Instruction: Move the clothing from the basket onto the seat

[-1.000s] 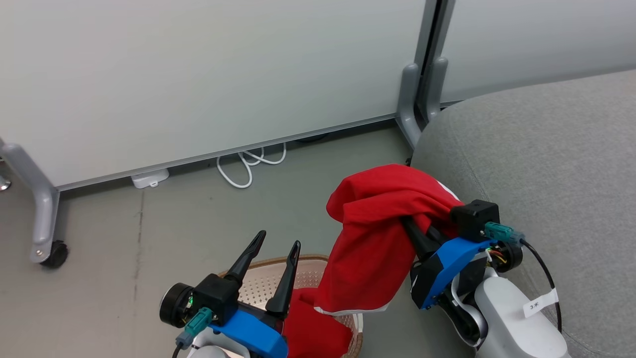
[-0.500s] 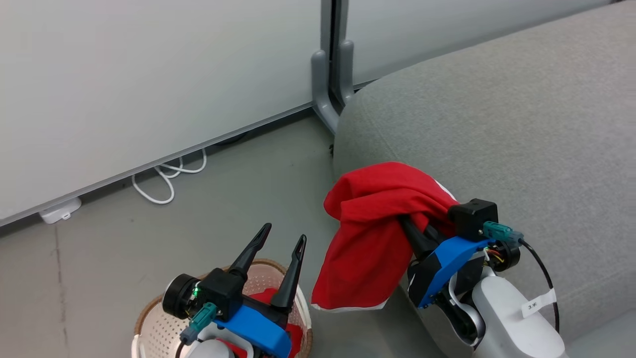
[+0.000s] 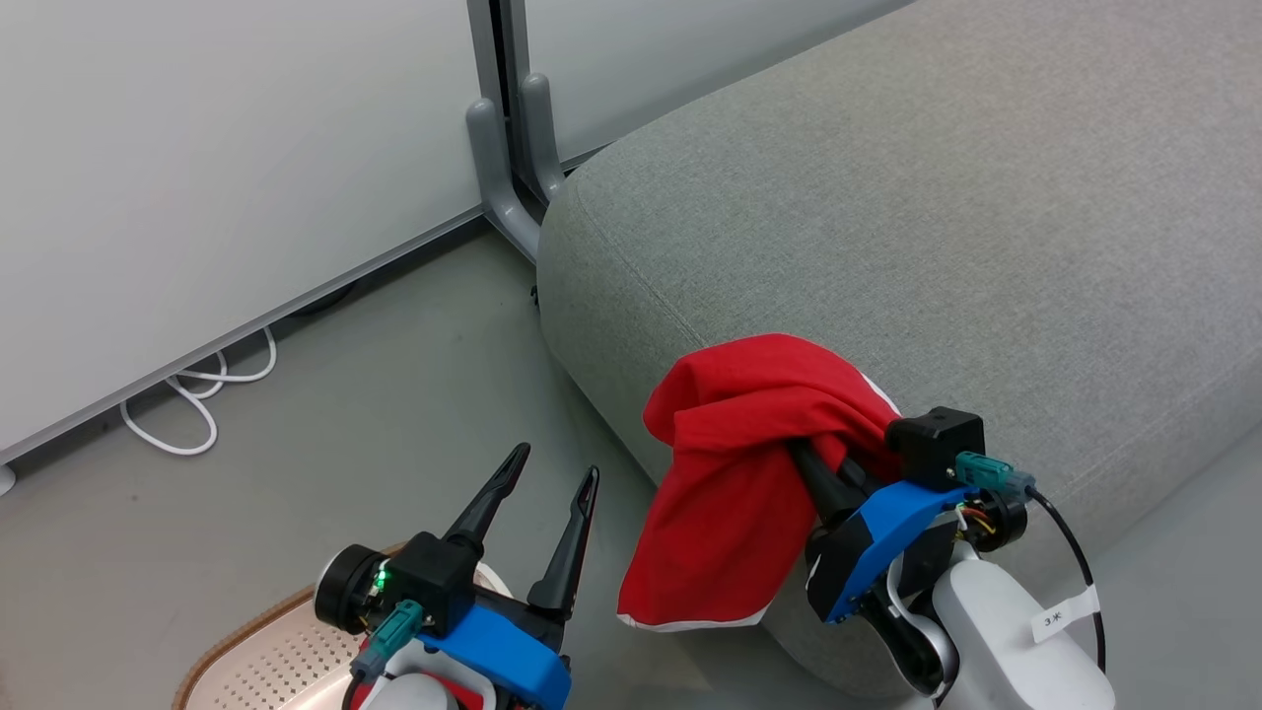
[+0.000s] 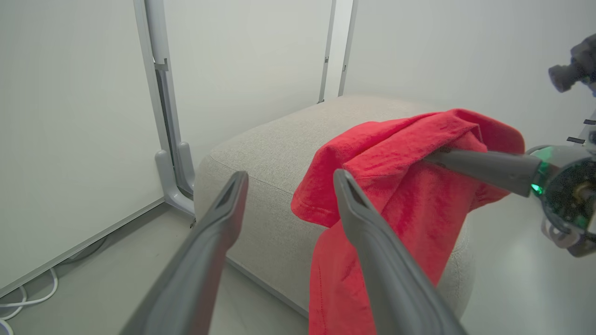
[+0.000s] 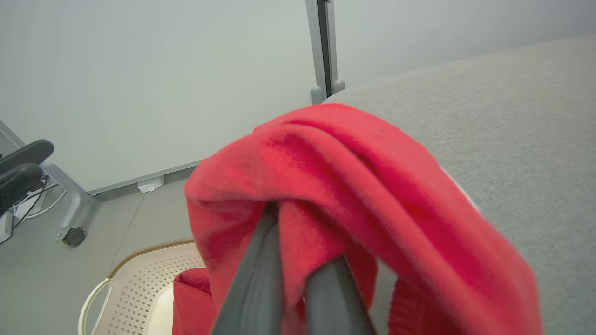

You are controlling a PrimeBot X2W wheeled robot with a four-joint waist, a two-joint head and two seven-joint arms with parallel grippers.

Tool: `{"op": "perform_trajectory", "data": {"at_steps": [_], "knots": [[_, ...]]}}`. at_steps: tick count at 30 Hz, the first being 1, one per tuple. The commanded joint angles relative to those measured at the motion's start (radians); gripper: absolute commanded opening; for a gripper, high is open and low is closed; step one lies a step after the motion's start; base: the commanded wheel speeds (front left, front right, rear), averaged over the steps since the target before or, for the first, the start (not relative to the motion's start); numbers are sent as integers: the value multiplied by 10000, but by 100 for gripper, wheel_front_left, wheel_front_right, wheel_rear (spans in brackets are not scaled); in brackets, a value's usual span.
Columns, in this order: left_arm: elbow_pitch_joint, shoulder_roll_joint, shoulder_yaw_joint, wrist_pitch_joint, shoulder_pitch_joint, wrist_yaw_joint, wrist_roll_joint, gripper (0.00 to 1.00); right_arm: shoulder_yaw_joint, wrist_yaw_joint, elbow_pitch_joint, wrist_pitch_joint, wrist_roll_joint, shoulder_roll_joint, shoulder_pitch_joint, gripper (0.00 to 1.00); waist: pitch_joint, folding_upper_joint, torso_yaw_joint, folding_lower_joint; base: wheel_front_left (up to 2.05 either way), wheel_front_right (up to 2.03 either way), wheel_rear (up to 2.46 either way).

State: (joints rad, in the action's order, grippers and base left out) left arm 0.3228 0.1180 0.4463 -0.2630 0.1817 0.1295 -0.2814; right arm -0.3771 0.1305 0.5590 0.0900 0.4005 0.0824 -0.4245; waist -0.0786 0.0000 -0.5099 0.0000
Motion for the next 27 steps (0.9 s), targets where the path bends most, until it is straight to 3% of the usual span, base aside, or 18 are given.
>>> {"op": "perform_trajectory", "data": {"at_steps": [1, 16, 20, 27], "knots": [[1, 26, -4, -27, -34, 12, 27, 100, 9, 5, -14, 83, 31, -17, 74, 0, -13, 0, -79, 0, 0, 0, 0], [-145, 259, 218, -27, 294, 13, 2, 100, 659, 3, 52, 87, 95, 88, -664, 0, -448, 0, 137, 0, 0, 0, 0], [-304, 498, 367, -27, 617, 13, 115, 100, 1412, 3, 96, -21, 388, 305, -1569, 0, -1054, 0, 392, 0, 0, 0, 0], [-662, 939, 708, -27, 1464, 13, 226, 100, 3447, 5, 793, 39, 1139, 1236, -3364, 0, -2424, 0, 1191, 0, 0, 0, 0]]}}
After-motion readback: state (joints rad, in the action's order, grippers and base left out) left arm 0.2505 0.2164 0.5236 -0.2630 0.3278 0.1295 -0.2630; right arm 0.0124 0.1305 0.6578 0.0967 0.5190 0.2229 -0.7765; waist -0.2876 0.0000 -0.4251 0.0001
